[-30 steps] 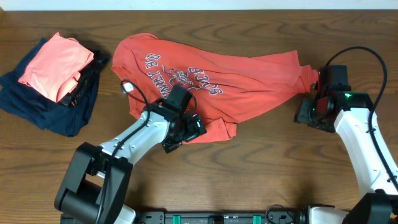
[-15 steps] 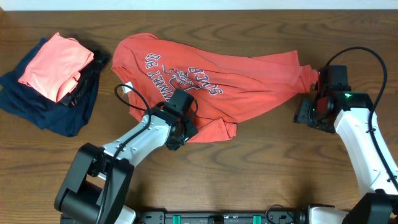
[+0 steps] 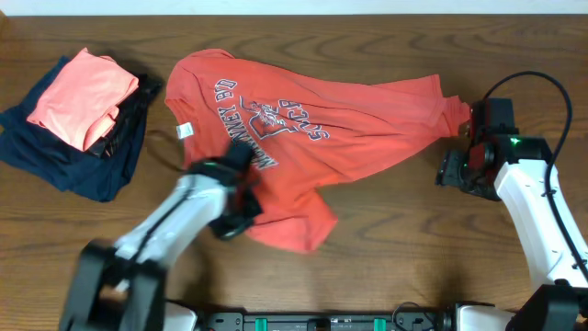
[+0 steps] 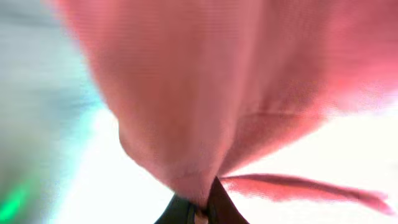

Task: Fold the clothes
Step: 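Regrasp the shirt hem with the left gripper and pull it down-left, then move the right gripper to the shirt's right hem corner and grasp it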

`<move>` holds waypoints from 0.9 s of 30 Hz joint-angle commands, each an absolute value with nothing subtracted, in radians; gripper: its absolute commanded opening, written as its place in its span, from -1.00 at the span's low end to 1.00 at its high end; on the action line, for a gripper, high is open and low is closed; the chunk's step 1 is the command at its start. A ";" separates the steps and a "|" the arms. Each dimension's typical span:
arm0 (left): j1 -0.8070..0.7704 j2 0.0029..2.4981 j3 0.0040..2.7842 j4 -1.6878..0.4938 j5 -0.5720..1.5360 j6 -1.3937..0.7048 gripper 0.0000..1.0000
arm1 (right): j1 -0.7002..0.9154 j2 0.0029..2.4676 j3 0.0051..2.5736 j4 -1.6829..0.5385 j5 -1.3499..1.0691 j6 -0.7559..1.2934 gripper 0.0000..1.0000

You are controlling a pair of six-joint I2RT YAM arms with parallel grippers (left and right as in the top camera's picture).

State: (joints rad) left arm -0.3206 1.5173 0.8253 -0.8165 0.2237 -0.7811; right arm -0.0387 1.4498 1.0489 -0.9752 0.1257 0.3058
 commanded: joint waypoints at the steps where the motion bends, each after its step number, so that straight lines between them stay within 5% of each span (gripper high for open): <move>1: -0.163 1.354 0.829 -0.885 0.215 -0.593 -0.88 | -0.063 1.468 1.062 -0.956 0.148 0.314 0.49; 8: 0.109 1.119 0.829 -0.959 0.216 -0.576 -0.88 | -0.043 1.573 1.062 -0.753 -0.083 0.160 0.35; 22: 0.130 1.138 0.819 -0.989 0.216 -0.567 -0.88 | 0.073 1.897 1.062 -0.319 -0.154 0.156 0.27; 24: 0.131 1.147 0.819 -0.987 0.216 -0.559 -0.88 | 0.086 1.933 1.062 -0.281 -0.150 0.164 0.01; 27: 0.131 1.163 0.819 -0.983 0.215 -0.550 -0.88 | 0.093 1.964 1.062 -0.233 -0.103 0.204 -0.97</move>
